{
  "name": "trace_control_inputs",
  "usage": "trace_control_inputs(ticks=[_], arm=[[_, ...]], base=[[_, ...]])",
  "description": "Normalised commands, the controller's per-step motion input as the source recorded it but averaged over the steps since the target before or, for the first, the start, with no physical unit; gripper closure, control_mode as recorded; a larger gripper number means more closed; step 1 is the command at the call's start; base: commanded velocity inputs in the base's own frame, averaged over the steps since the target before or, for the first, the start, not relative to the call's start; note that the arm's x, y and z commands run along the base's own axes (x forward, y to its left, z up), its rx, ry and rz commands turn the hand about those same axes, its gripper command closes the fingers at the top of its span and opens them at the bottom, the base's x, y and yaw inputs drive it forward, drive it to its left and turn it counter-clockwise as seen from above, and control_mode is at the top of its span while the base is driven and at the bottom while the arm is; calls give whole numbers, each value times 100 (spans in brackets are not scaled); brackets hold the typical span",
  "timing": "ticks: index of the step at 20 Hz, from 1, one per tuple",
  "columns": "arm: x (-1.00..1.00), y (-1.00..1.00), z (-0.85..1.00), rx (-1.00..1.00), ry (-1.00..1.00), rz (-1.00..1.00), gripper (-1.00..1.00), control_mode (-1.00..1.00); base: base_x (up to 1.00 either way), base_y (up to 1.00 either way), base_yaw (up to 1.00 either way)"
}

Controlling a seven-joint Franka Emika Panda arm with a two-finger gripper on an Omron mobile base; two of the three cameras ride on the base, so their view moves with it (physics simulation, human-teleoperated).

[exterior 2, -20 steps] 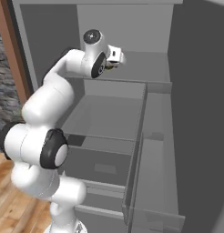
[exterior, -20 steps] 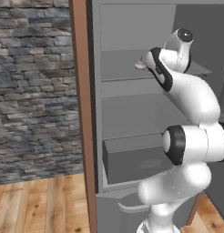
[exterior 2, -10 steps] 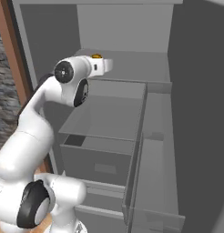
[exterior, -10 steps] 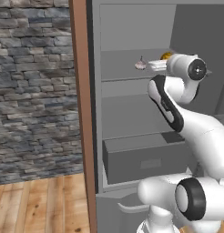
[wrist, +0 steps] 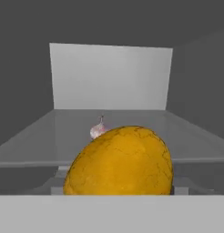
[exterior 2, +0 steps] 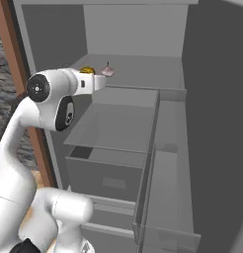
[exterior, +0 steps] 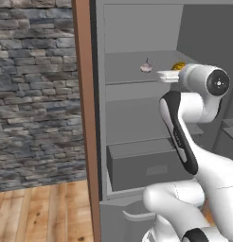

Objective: Grab the garlic and lemon from the fridge, place them in the blender, close the lid, and turn on the blender to create a marinade.

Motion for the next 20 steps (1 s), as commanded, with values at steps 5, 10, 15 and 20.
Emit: trace_control_inputs(ticks=[5,10,15,20], arm=[[-100,42,-6,8,60,-5,100,-100],[-100,26,-91,3,58,-8,100,-100],[-100,-11,-100,20,5,-1,100,-100],[-40,-16,-38,16,0,1,100,-100]], base=[[0,0,0],[0,0,0],[0,0,0],[0,0,0]])
